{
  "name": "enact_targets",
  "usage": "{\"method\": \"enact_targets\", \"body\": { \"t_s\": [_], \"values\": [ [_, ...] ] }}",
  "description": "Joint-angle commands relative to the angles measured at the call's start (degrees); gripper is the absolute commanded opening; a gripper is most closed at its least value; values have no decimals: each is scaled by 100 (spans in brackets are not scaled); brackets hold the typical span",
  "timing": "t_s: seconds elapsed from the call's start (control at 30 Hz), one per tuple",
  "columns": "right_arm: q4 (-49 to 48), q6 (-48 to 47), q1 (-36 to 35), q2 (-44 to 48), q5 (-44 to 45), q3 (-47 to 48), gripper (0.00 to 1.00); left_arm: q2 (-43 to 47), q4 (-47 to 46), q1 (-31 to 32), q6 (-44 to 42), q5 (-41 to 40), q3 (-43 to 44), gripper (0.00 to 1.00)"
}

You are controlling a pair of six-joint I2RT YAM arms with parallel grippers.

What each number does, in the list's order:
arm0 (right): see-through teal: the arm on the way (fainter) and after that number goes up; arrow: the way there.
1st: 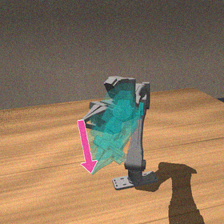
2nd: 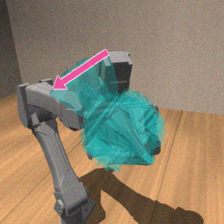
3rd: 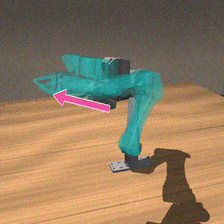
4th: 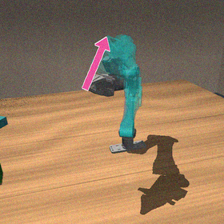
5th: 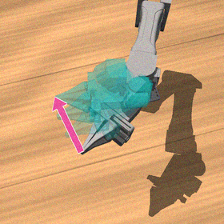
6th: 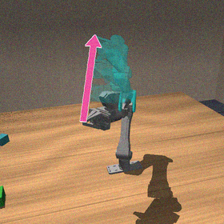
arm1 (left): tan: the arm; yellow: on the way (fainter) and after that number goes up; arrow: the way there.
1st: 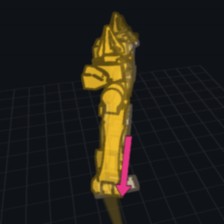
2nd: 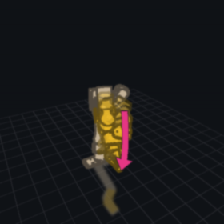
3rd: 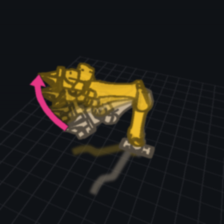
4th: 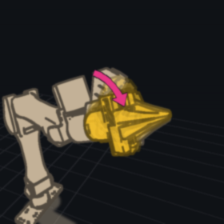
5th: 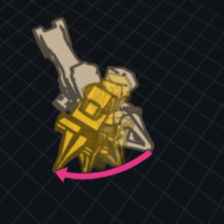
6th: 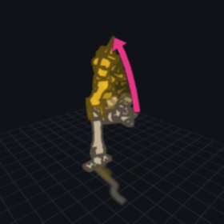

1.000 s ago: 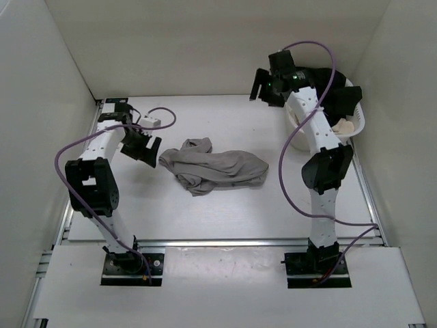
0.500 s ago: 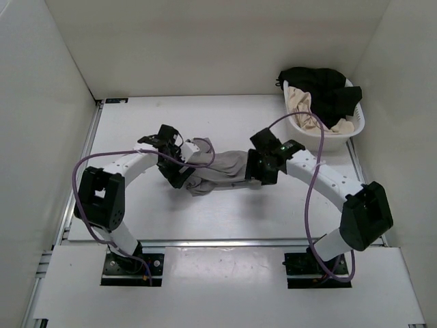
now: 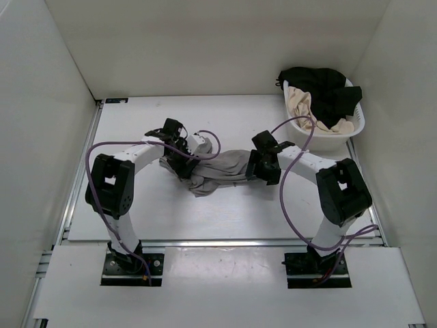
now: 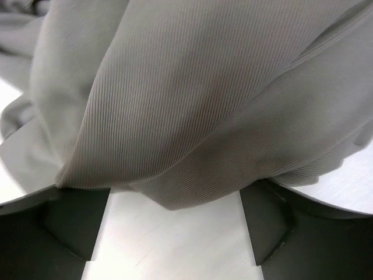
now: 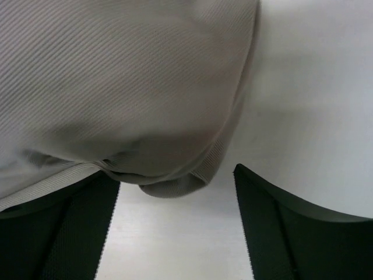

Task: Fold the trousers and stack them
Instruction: Grab the trousers from the pile, then flatten the trousers out

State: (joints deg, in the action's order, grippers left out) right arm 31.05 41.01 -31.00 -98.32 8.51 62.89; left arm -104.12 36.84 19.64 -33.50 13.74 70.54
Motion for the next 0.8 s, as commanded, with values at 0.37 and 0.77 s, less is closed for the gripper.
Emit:
{"method": "enact_targets", "body": {
  "t_s": [0.37, 0.77],
  "values": [
    [-215, -339, 499, -15, 753, 179, 0, 276, 349, -608, 467, 456, 442, 14],
    [2981, 212, -640, 3732, 3568, 1187, 0, 2870, 2403, -1762, -245, -257, 1741, 14]
  ]
}}
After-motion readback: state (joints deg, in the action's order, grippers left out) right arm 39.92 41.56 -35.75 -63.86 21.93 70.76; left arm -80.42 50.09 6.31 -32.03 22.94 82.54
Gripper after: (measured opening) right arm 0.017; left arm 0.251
